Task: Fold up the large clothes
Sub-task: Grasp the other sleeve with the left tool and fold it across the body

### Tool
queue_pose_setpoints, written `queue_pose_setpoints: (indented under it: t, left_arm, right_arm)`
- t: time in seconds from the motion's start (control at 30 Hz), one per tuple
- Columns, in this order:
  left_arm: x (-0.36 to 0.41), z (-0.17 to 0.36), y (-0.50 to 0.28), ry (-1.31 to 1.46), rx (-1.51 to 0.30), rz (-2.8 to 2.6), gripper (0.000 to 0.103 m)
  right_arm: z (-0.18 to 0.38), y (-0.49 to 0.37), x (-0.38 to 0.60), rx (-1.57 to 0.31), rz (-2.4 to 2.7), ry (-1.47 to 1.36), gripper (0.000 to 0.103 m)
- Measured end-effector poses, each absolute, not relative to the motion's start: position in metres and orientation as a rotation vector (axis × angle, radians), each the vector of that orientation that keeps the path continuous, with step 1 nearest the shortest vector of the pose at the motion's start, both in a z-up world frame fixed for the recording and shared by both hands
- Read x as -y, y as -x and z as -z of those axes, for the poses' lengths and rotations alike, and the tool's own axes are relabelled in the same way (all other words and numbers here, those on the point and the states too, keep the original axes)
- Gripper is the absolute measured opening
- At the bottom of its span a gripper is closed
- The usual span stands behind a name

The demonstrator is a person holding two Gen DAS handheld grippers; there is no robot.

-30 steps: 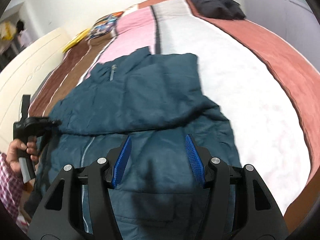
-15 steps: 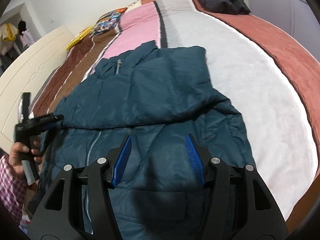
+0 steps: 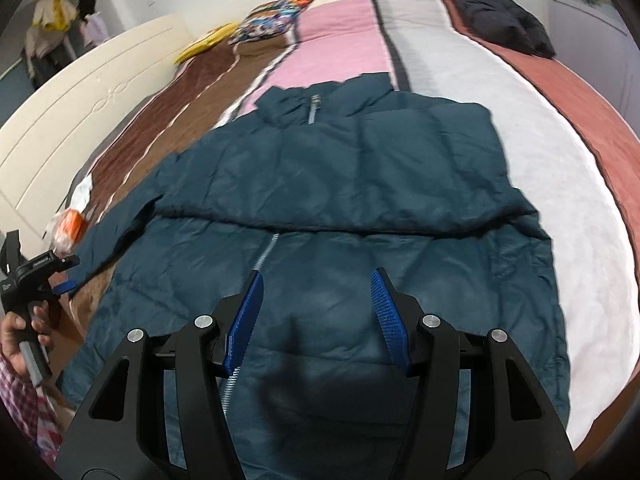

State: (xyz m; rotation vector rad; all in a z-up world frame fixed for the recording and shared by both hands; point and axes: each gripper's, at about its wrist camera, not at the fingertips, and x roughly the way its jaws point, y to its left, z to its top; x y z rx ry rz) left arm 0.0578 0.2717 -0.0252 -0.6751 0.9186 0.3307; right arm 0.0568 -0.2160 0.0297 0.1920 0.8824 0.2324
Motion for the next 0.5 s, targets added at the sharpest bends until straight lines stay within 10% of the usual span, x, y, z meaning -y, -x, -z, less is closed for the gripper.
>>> queue_pose_setpoints:
  t: [0.5]
  left_arm:
    - [-0.347,0.085,-0.084,1.157,-0.825,-0.43,0.066]
  right_arm:
    - [-0.027,-0.057,0.194,-0.903,-0.211,-0.12,0.056]
